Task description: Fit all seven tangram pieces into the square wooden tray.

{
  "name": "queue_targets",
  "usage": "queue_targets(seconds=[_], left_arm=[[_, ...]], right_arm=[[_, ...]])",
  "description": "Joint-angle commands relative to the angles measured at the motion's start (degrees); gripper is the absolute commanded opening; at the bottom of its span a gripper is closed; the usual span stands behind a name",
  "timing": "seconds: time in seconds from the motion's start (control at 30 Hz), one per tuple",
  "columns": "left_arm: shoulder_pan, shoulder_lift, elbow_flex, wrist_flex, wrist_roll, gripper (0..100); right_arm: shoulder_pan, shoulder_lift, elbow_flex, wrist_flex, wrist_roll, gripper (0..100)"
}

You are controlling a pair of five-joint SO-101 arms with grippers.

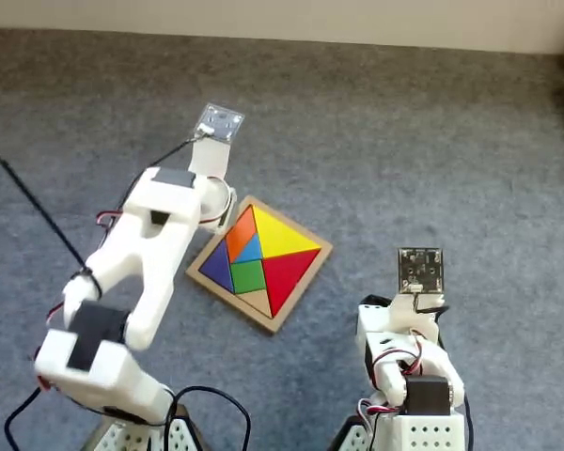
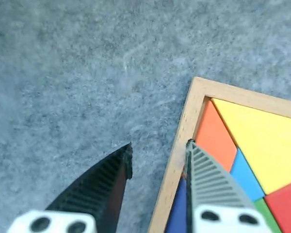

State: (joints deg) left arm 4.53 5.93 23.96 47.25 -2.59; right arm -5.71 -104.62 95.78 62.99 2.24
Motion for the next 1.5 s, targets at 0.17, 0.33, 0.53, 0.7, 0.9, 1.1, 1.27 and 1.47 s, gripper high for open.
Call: queue_targets(seconds=[0.17, 0.33, 0.53, 0.7, 0.9, 1.1, 1.27, 1.47], left_arm=[[0.3, -16.3, 13.0, -8.5, -0.3, 18], [-0.2, -21.9, 18.3, -13.2, -0.3, 17], [-0.7, -32.0, 27.6, -20.3, -0.2, 5], [-0.7, -38.5, 32.3, -21.4, 0.0, 1], [-0.8, -46.6, 37.4, -21.5, 0.0, 1], [-0.8, -61.8, 44.3, -21.4, 0.1, 1], [-0.7, -75.0, 49.7, -21.2, 0.1, 1], [-0.7, -88.8, 58.6, -21.2, 0.2, 1]], right_arm=[[0.7, -1.0, 7.1, 0.5, -0.2, 0.5], [0.6, -1.0, 7.1, 0.5, -0.2, 0.5], [0.3, -0.7, 7.0, 0.5, -0.2, 0.5], [0.3, -0.7, 7.0, 0.5, -0.2, 0.5], [0.3, -0.7, 7.0, 0.4, -0.2, 0.5], [0.3, -0.7, 7.0, 0.4, -0.2, 0.5], [0.3, -0.7, 7.0, 0.2, -0.3, 0.5], [0.4, -0.7, 7.0, 0.1, -0.3, 0.5]])
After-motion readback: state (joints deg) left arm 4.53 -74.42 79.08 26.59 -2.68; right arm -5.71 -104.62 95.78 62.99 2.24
